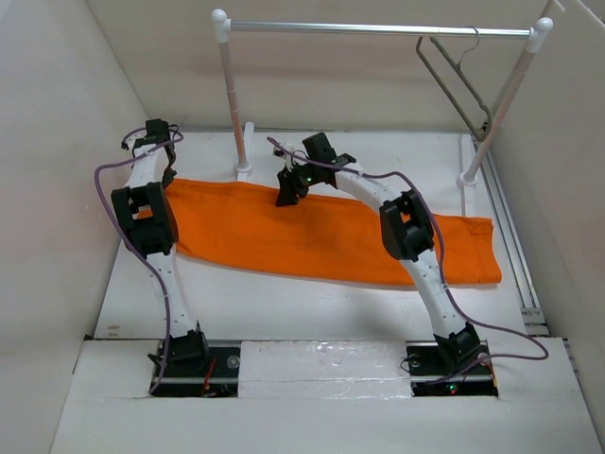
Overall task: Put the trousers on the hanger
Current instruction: Fold the trousers at the center of the board.
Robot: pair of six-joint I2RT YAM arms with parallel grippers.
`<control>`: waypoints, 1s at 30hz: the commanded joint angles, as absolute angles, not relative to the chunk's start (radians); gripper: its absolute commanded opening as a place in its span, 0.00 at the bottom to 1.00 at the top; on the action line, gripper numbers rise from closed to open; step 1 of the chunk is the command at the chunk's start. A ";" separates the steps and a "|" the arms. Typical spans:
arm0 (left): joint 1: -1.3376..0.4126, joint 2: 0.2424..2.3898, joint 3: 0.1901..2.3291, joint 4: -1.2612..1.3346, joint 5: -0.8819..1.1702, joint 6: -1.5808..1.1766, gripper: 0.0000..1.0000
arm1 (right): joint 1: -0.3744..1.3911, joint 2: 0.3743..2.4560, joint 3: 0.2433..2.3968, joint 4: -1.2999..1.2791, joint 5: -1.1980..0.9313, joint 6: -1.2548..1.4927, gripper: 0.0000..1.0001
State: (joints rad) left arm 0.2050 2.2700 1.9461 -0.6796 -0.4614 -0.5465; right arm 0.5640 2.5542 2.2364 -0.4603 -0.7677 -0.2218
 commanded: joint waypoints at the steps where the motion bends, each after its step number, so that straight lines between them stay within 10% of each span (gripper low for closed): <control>1: 0.221 2.233 1.947 -0.699 -0.511 -0.538 0.00 | 0.571 2.537 2.201 -0.413 -0.792 -0.207 0.50; 10: 0.221 2.194 1.930 -0.701 -0.509 -0.549 0.00 | 0.571 2.560 2.200 -0.408 -0.793 -0.204 0.47; 18: 0.221 2.137 1.913 -0.703 -0.509 -0.558 0.00 | 0.571 2.533 2.181 -0.347 -0.819 -0.175 0.00; 30: 0.221 2.026 1.870 -0.700 -0.560 -0.588 0.00 | 0.531 2.411 2.109 -0.227 -0.818 -0.086 0.00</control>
State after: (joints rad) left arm 0.2108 2.1166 1.8755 -0.7109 -0.4950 -0.5690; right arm 0.5552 2.5126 2.0949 -0.3305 -0.7940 -0.1287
